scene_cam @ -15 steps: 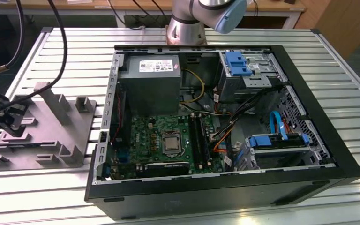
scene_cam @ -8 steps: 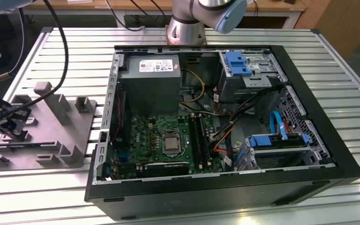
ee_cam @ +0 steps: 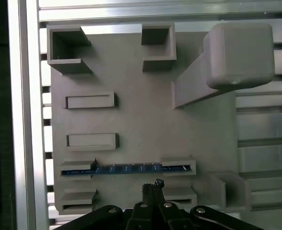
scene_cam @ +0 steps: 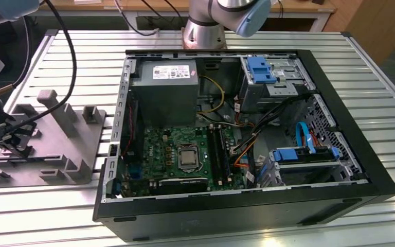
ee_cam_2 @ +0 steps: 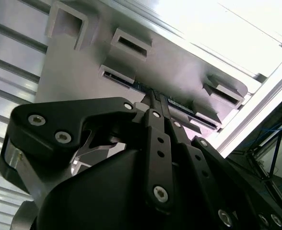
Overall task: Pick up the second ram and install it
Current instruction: 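Reach for the second ram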
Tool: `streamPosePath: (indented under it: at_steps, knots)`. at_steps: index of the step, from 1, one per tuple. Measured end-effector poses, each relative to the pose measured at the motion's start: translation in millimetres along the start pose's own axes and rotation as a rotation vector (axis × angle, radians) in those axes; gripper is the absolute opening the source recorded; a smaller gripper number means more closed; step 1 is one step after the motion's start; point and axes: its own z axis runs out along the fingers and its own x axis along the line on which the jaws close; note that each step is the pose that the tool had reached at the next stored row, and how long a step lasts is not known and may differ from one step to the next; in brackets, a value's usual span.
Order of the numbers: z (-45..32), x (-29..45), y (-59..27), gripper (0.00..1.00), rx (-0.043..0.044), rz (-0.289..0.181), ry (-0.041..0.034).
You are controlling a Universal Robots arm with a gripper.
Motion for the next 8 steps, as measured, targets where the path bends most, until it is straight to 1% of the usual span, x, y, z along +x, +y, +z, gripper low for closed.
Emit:
streamPosePath:
  at_steps: [4, 8]
  knots:
    - [3.9, 4.6, -0.4, 0.11, -0.0002, 0.000, -0.0002]
    - [6.3, 6.4, -0.1, 0.11, -0.0002, 0.000, -0.0002]
